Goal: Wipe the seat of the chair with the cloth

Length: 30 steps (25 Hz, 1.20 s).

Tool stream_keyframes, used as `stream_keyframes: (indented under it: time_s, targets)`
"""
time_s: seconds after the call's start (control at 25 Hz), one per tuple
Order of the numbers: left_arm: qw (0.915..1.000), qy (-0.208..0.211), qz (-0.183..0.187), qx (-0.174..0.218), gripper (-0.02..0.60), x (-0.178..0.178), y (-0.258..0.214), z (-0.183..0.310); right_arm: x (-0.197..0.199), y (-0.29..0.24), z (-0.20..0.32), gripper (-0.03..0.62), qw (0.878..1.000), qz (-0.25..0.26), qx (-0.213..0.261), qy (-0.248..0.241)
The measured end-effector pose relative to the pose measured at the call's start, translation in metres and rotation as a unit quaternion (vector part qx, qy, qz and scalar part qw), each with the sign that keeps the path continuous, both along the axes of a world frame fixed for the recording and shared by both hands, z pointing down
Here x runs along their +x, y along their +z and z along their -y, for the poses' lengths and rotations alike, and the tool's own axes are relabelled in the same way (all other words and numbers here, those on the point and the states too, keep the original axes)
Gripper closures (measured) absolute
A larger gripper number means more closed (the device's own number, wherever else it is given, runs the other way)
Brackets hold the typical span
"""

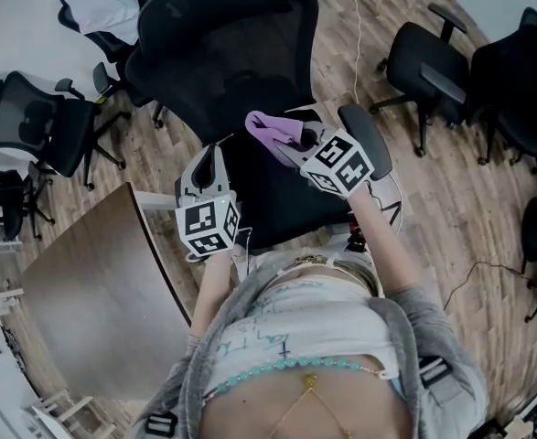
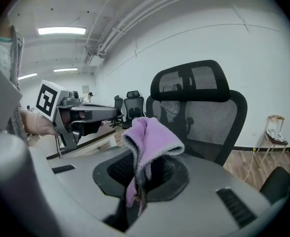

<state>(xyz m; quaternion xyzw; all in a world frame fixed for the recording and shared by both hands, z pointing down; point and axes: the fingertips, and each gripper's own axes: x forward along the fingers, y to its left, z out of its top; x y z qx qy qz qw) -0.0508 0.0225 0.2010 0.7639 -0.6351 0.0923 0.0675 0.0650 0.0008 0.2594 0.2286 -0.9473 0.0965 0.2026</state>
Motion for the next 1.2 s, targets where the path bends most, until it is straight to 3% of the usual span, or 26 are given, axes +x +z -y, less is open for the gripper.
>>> stream_keyframes:
  time_s: [1.2]
  targets:
    - [0.9937,0.03,0.004,0.108,0.578,0.02,-0.109,0.01,-0.012,-0.122,-0.005,0.546,0.987,0.108,0.116,0.002]
